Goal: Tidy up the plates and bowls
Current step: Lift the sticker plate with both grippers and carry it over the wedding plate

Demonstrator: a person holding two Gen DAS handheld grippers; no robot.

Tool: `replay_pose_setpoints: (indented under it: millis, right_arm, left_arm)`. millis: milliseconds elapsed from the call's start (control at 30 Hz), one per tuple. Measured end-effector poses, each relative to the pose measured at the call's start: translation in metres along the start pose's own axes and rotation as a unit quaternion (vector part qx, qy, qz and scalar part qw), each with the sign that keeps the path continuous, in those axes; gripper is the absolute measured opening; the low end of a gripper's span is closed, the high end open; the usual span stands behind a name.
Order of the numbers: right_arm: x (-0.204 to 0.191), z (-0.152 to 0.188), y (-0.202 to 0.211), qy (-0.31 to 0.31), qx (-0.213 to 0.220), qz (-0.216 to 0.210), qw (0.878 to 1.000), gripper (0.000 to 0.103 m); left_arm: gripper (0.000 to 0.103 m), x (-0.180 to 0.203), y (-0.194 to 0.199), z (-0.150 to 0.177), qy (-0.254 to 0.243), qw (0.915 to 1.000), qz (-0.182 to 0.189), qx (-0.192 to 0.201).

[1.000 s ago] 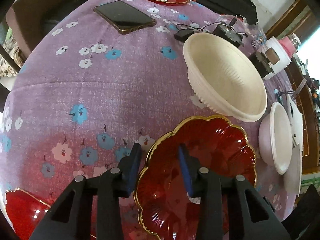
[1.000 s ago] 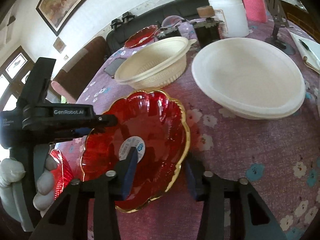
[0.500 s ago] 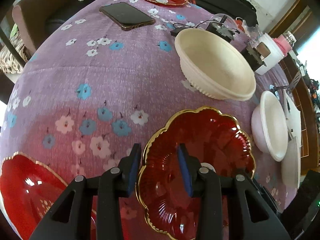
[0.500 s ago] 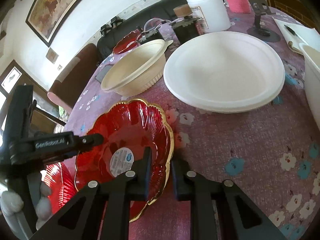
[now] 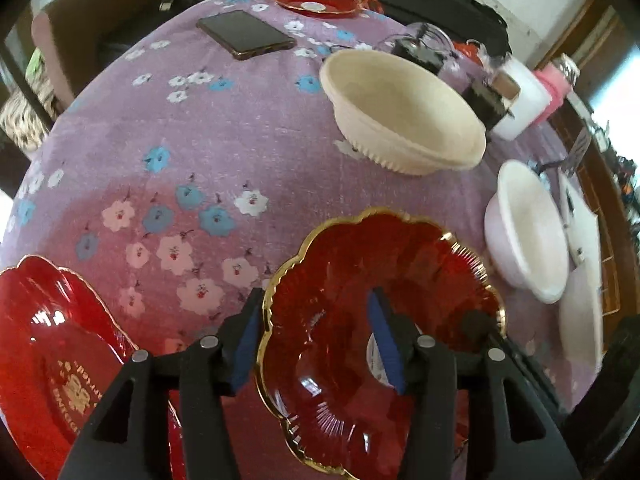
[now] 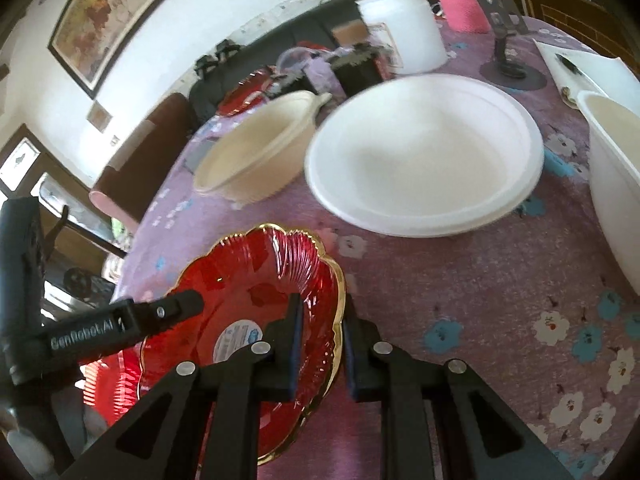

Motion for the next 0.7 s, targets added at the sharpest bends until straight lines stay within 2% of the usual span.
replay_pose_setpoints:
  millis: [200, 333, 367, 467, 567, 700]
  right_arm:
    - [0.002, 0.000, 0.000, 0.001, -0.003, 0.013, 1.000, 0.025]
    - [0.002, 0.002, 0.001, 0.001, 0.000, 0.014, 1.000, 0.024]
    - [0.001, 0.001, 0.002, -0.001, 0.001, 0.015, 1.000, 0.023]
    - [-0.001, -0.002, 0.013, -0.006, 0.025, 0.005, 1.000, 0.021]
    - [-0.006, -0.006, 0.026, 0.002, 0.048, 0.004, 0.999, 0.020]
    - [-0.011, -0.008, 0.034, 0.007, 0.058, -0.006, 0.998, 0.020]
  left_arm:
    - [0.050, 0.003, -0.012, -0.001, -0.002, 0.9999, -0.008, -0.010]
    - [0.050, 0.004, -0.012, -0.004, -0.007, 0.9998, -0.018, -0.005]
    - [0.047, 0.003, -0.012, -0.004, -0.007, 0.9997, -0.021, -0.003]
    - [0.041, 0.001, -0.012, -0.003, -0.001, 0.9999, -0.016, -0.004]
    - [0.041, 0.004, -0.008, 0.003, 0.001, 1.0000, -0.003, -0.002]
    - [0.041, 0.005, 0.005, 0.007, 0.004, 0.9998, 0.000, 0.022]
Point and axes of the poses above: each gripper's, at about its wrist camera, not at the fingertips, and y roughly against the way its jaws point, x to its right, z to its underside, the point moved 10 cm from there along -y, roughly the way its jaws point, and after that the axes turned 14 degrees about -x, right-handed, at the moved point
